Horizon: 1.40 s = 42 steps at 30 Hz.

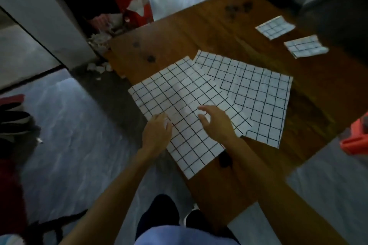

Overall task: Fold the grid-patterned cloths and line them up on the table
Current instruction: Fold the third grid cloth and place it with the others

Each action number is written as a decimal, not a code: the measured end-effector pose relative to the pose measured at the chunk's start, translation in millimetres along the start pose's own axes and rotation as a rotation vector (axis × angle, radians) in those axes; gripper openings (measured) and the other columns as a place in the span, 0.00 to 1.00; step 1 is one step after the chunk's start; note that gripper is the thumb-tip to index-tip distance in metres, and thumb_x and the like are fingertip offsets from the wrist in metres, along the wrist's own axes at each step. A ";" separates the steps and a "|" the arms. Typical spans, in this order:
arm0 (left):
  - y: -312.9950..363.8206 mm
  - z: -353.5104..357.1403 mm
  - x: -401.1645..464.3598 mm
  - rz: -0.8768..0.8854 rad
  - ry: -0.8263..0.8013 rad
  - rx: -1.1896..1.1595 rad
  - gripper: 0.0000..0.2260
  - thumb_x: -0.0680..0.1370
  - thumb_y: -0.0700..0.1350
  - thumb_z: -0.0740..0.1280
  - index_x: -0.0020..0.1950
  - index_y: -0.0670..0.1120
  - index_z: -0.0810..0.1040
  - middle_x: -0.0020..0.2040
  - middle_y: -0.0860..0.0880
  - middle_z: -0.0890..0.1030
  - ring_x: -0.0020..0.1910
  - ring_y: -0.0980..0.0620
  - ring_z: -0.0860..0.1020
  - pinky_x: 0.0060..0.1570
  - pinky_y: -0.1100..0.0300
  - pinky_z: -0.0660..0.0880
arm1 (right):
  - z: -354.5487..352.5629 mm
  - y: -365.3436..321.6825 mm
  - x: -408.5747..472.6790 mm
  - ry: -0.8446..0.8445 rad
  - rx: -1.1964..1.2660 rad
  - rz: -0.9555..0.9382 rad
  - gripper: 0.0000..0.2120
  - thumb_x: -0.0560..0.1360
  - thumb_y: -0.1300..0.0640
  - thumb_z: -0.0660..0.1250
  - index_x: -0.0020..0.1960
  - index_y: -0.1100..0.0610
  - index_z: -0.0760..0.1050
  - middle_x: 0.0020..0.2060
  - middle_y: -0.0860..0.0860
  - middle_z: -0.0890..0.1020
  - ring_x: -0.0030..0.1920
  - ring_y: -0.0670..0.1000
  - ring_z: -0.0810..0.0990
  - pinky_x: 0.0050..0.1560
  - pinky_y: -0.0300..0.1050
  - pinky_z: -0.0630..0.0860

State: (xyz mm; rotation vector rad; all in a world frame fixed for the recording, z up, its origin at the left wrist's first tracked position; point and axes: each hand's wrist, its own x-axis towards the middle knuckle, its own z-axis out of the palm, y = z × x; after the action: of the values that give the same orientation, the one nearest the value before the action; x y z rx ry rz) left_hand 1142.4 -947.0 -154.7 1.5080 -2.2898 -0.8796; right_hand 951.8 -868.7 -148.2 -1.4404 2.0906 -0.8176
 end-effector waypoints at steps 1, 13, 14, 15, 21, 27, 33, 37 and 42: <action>-3.8 2.4 4.7 -0.005 -0.005 0.008 0.11 0.80 0.44 0.59 0.60 0.42 0.73 0.57 0.44 0.75 0.51 0.52 0.74 0.52 0.55 0.76 | 7.0 -0.2 3.8 -0.010 0.005 0.006 0.15 0.80 0.54 0.62 0.65 0.56 0.74 0.61 0.53 0.78 0.60 0.50 0.75 0.59 0.36 0.65; -57.3 67.8 104.7 0.206 -0.151 0.304 0.16 0.77 0.51 0.55 0.56 0.42 0.72 0.55 0.44 0.73 0.55 0.45 0.72 0.54 0.51 0.72 | 80.2 12.1 82.7 0.003 -0.055 0.205 0.15 0.79 0.55 0.63 0.64 0.57 0.75 0.58 0.53 0.79 0.60 0.51 0.76 0.63 0.45 0.71; -62.0 72.5 109.3 0.237 -0.155 0.323 0.15 0.77 0.51 0.56 0.56 0.42 0.73 0.57 0.44 0.72 0.56 0.45 0.71 0.56 0.51 0.71 | 84.7 10.9 88.9 0.006 -0.049 0.233 0.15 0.79 0.55 0.63 0.63 0.57 0.75 0.58 0.53 0.79 0.60 0.51 0.76 0.63 0.46 0.71; -66.1 76.5 113.4 0.255 -0.150 0.320 0.15 0.78 0.50 0.57 0.57 0.42 0.74 0.59 0.43 0.73 0.58 0.44 0.71 0.56 0.51 0.70 | 88.7 10.0 95.3 0.012 -0.046 0.260 0.14 0.79 0.56 0.62 0.63 0.57 0.75 0.58 0.53 0.79 0.60 0.51 0.76 0.63 0.47 0.71; -85.3 75.5 131.2 0.419 -0.107 0.251 0.12 0.78 0.46 0.58 0.52 0.45 0.80 0.57 0.44 0.78 0.57 0.43 0.75 0.52 0.49 0.73 | 95.9 0.0 121.4 0.026 -0.085 0.331 0.14 0.79 0.56 0.61 0.63 0.57 0.75 0.59 0.53 0.79 0.60 0.51 0.74 0.62 0.40 0.66; -90.2 70.5 142.8 0.555 -0.154 0.244 0.10 0.76 0.44 0.61 0.49 0.44 0.80 0.52 0.44 0.80 0.54 0.43 0.77 0.54 0.47 0.73 | 94.2 1.1 121.6 -0.009 -0.143 0.348 0.15 0.78 0.57 0.62 0.64 0.57 0.75 0.59 0.53 0.78 0.60 0.53 0.74 0.63 0.49 0.71; -78.3 65.5 147.4 0.584 -0.152 0.255 0.10 0.77 0.42 0.59 0.47 0.40 0.78 0.45 0.43 0.80 0.48 0.43 0.78 0.51 0.48 0.75 | 102.2 12.0 110.6 -0.083 -0.263 0.273 0.14 0.76 0.59 0.67 0.61 0.54 0.77 0.63 0.56 0.74 0.65 0.57 0.70 0.64 0.54 0.69; -69.9 51.9 149.1 0.626 -0.214 0.216 0.10 0.78 0.43 0.56 0.48 0.41 0.76 0.45 0.44 0.78 0.45 0.45 0.77 0.48 0.52 0.74 | 102.2 15.3 103.6 -0.053 -0.260 0.271 0.12 0.74 0.57 0.70 0.58 0.53 0.80 0.63 0.56 0.75 0.67 0.56 0.69 0.65 0.55 0.66; -37.5 27.4 156.6 0.651 -0.247 0.190 0.06 0.76 0.41 0.61 0.51 0.43 0.75 0.45 0.44 0.79 0.44 0.45 0.78 0.49 0.52 0.73 | 70.1 8.5 100.9 0.103 -0.319 0.166 0.05 0.71 0.55 0.74 0.46 0.52 0.82 0.48 0.49 0.82 0.56 0.53 0.78 0.61 0.54 0.69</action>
State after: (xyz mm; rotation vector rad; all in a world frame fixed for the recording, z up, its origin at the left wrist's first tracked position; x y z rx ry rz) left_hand 1089.1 -1088.6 -216.1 0.6313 -2.8409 -0.6934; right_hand 959.1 -975.8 -208.7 -1.3771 2.4690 -0.5205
